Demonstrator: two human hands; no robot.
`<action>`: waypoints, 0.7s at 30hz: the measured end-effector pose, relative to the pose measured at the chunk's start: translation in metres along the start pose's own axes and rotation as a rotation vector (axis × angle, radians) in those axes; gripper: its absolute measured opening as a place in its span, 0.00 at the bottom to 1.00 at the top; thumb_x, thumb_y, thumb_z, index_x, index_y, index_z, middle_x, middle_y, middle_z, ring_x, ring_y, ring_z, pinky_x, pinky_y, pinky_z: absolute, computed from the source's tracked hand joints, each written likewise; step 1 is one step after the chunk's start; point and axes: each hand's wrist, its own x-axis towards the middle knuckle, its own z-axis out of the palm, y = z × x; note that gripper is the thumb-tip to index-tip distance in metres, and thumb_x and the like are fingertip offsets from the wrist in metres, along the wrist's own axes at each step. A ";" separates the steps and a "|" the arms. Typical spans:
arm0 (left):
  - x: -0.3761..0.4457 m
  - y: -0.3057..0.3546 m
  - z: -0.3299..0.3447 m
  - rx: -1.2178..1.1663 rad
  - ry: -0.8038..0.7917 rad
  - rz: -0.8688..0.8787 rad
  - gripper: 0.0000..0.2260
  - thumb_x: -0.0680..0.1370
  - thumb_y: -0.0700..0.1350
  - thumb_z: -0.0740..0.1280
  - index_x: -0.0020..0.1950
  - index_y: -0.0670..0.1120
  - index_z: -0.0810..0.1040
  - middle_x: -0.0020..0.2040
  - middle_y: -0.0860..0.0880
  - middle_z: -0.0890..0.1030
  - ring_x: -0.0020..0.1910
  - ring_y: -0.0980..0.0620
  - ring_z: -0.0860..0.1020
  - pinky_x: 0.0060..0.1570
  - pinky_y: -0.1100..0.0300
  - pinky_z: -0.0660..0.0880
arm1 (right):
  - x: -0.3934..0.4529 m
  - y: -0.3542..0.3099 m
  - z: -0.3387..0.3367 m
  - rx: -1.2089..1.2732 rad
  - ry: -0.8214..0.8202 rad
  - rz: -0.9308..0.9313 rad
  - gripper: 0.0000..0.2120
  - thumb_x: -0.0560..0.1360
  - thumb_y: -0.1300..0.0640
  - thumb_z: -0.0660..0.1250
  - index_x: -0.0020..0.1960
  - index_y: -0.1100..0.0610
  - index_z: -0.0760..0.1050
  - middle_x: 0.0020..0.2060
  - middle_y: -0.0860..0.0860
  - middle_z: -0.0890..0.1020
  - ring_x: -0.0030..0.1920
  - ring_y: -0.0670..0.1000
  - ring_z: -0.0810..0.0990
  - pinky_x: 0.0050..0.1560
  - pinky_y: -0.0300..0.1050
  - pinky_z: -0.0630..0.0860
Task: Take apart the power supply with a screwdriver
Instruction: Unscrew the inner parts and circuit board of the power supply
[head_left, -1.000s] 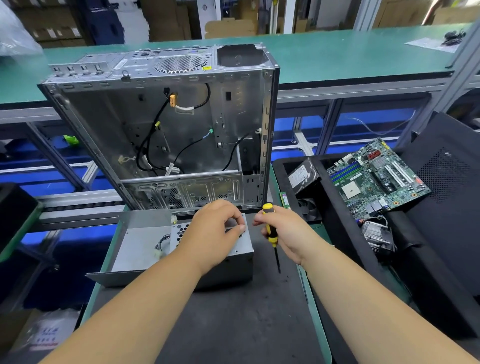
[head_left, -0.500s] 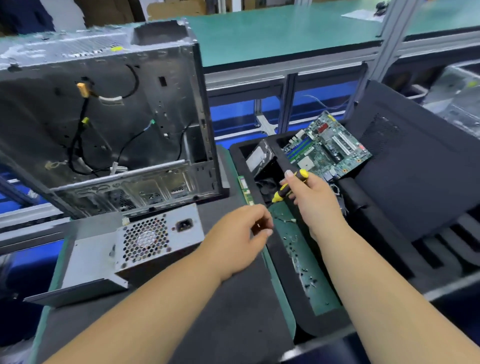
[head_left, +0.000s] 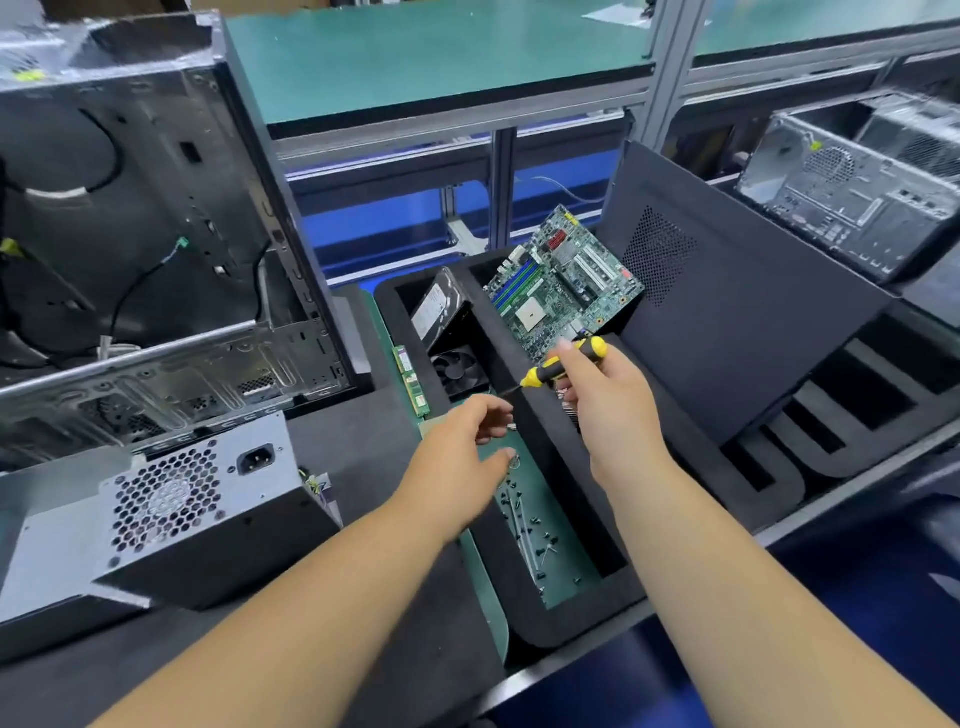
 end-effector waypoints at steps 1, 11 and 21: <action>0.000 0.000 -0.004 0.021 0.018 0.017 0.16 0.76 0.39 0.70 0.59 0.55 0.75 0.55 0.58 0.79 0.54 0.65 0.76 0.58 0.69 0.72 | 0.000 -0.002 0.001 0.007 -0.011 -0.007 0.12 0.79 0.48 0.66 0.44 0.57 0.78 0.29 0.40 0.81 0.30 0.36 0.74 0.46 0.43 0.70; -0.028 -0.001 -0.093 0.254 0.241 0.168 0.13 0.77 0.43 0.69 0.59 0.56 0.76 0.54 0.64 0.75 0.55 0.68 0.72 0.55 0.79 0.64 | -0.008 -0.025 0.055 0.102 -0.264 -0.111 0.10 0.76 0.46 0.66 0.44 0.51 0.79 0.35 0.43 0.85 0.33 0.38 0.76 0.41 0.38 0.71; -0.074 -0.054 -0.192 0.387 0.341 -0.078 0.12 0.72 0.43 0.72 0.48 0.57 0.74 0.50 0.59 0.75 0.53 0.59 0.73 0.55 0.62 0.70 | -0.042 -0.046 0.141 0.037 -0.478 -0.226 0.17 0.74 0.42 0.65 0.42 0.57 0.74 0.40 0.48 0.87 0.41 0.45 0.81 0.46 0.40 0.73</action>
